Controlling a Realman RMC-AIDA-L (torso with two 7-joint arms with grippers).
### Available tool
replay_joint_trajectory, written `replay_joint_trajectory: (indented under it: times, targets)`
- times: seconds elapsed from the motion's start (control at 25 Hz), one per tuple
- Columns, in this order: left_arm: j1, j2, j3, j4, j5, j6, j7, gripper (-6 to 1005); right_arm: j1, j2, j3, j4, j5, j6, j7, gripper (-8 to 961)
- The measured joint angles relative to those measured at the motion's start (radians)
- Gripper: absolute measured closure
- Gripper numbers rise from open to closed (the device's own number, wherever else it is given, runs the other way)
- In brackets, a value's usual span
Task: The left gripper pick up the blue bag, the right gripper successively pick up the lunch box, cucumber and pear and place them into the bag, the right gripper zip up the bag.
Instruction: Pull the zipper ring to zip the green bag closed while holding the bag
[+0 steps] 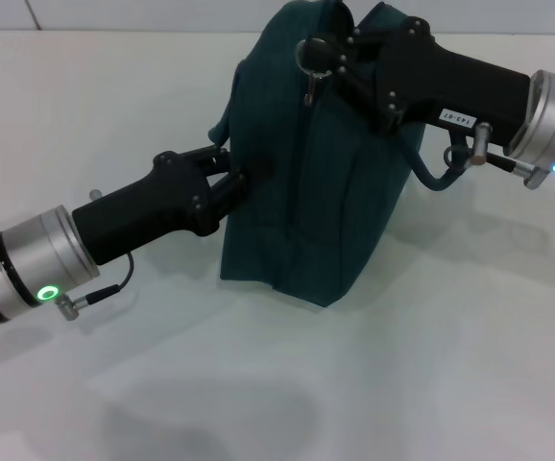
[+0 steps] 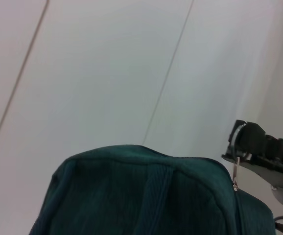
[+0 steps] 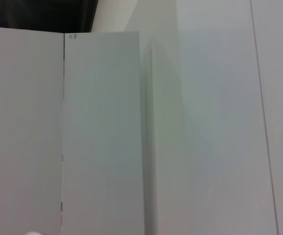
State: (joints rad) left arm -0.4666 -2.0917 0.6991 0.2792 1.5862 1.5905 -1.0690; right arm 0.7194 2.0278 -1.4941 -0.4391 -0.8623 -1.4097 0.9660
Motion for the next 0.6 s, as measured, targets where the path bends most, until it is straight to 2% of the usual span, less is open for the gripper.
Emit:
replay_joint_trajectory:
  times: [0.24,0.44,0.6]
  targets:
    - [-0.003,0.004,0.067,0.009,0.002,0.003,0.001,784,-0.005,0.0,0.003,0.01,0.058,0.0,0.046,911]
    - [-0.002,0.007,0.098,0.013,0.004,0.01,0.001,877,-0.019,-0.004,0.01,0.01,0.088,0.002,0.076,910]
    - [-0.003,0.011,0.153,0.025,0.006,0.03,0.004,921,-0.024,-0.005,0.011,0.01,0.09,0.042,0.077,909]
